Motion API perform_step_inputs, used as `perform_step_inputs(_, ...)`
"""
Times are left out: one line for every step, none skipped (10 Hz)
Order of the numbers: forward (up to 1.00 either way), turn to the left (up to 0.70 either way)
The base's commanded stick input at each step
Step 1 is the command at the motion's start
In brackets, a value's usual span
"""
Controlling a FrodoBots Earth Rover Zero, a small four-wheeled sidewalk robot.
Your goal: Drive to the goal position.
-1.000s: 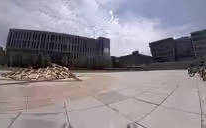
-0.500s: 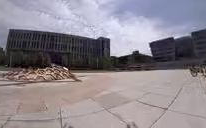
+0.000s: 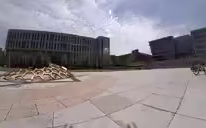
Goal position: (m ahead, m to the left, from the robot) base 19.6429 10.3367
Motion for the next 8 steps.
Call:
perform_step_inputs(0.45,0.00)
perform_step_inputs(0.45,0.00)
perform_step_inputs(0.45,0.00)
perform_step_inputs(0.45,0.00)
perform_step_inputs(0.45,0.00)
perform_step_inputs(0.45,0.00)
perform_step_inputs(0.45,0.00)
perform_step_inputs(0.45,0.00)
